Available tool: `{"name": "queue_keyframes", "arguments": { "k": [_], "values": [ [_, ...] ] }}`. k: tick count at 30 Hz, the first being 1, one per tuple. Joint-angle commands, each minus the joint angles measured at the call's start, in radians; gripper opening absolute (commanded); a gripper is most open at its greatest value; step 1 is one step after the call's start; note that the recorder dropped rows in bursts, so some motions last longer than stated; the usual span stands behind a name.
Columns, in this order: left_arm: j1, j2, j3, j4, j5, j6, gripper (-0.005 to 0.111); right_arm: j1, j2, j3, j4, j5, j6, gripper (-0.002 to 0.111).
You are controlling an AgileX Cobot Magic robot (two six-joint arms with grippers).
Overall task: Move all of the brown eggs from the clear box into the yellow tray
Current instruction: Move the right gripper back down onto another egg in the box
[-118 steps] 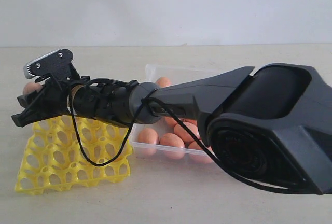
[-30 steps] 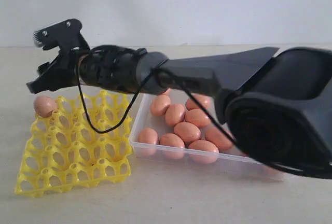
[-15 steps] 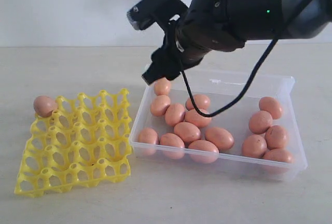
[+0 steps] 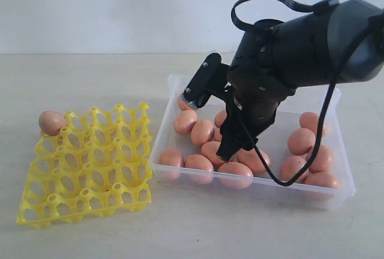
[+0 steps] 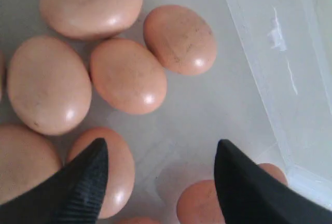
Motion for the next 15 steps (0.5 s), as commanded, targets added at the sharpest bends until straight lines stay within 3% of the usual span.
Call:
{"name": "queue_keyframes", "arguments": {
  "k": [1,7,15],
  "values": [
    [0.002,-0.002,0.004,-0.002,-0.002,-0.002,0.022,-0.024,-0.004,0.026,-0.005,-0.039,-0.086,0.058],
    [0.002,-0.002,0.004,-0.002,-0.002,-0.002,0.022,-0.052,-0.004,0.022,-0.056,-0.065,-0.104,0.058],
    [0.002,-0.002,0.004,-0.002,-0.002,-0.002,0.022,-0.052,-0.004,0.022,0.071,0.01,-0.125,0.058]
  ]
}}
